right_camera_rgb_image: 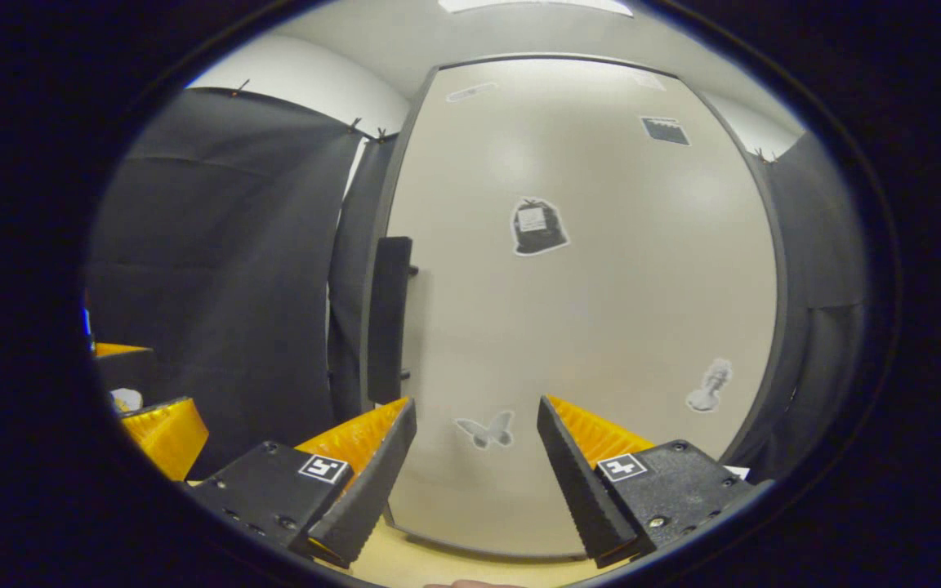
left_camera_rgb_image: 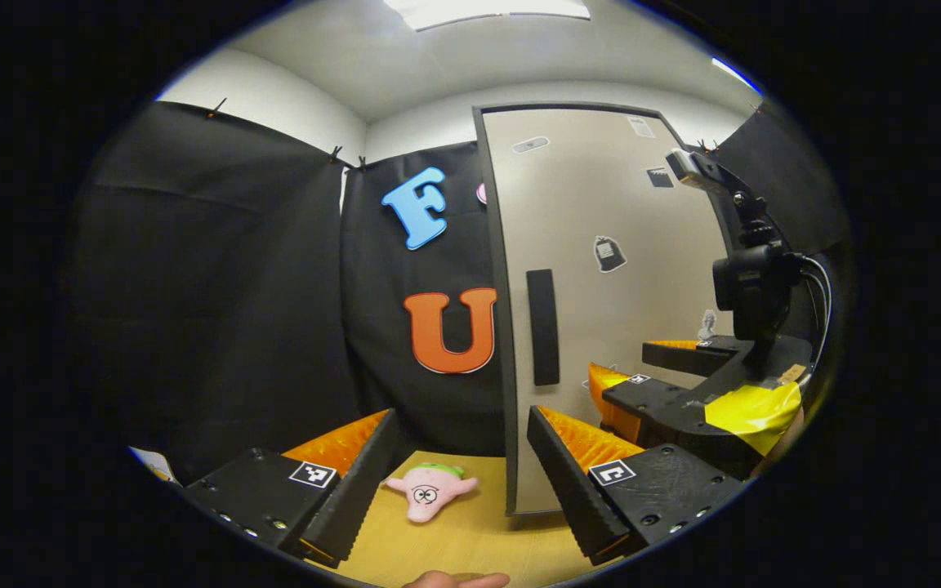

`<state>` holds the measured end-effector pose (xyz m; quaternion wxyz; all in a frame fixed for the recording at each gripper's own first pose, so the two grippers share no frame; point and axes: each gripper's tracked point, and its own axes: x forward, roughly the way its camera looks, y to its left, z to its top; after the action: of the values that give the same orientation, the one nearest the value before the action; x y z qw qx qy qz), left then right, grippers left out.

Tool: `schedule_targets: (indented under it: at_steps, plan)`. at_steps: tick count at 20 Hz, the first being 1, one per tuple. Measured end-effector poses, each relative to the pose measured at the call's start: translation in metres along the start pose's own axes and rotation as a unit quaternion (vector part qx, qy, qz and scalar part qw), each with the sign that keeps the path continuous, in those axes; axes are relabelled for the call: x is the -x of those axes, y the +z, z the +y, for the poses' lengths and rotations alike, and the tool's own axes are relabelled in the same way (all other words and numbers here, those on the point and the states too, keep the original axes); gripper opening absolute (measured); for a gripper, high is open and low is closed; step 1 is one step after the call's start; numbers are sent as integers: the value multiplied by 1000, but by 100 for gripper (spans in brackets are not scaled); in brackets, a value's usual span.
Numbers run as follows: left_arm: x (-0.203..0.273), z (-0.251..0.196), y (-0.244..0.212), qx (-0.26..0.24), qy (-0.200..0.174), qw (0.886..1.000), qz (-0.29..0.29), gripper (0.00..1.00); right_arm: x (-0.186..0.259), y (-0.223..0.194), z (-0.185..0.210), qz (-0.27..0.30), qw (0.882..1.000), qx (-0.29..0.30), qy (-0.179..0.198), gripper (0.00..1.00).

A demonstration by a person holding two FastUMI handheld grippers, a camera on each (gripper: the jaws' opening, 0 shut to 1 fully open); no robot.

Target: Open the cabinet door with the right hand, grasp the bottle in the cabinet with the left hand and place it on the coaster, then close the cabinet door with the right hand.

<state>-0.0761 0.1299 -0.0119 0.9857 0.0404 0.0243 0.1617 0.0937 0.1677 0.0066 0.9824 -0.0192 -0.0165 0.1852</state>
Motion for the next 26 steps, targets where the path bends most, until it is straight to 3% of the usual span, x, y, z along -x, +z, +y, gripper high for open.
schedule_targets:
  at_steps: [5,8,11,12,13,20,26]
  plan:
    - [13,38,-14,6,43,999,26,96,-32,19,41,-15,999,-8,31,96]
    - [13,53,-20,6,56,998,37,96,-42,23,50,-20,999,-3,31,94]
    - [15,56,-30,7,57,997,52,96,-48,22,55,-34,998,48,28,75]
    - [16,58,-31,8,56,997,54,96,-54,20,54,-23,997,66,20,52]
    - [18,58,-31,9,53,997,55,96,-54,18,53,-24,997,75,17,39]
    - [33,59,-26,17,38,998,42,96,-45,18,56,17,998,43,41,26]
    - [36,52,-26,44,7,998,40,96,-14,19,61,28,997,29,61,24]
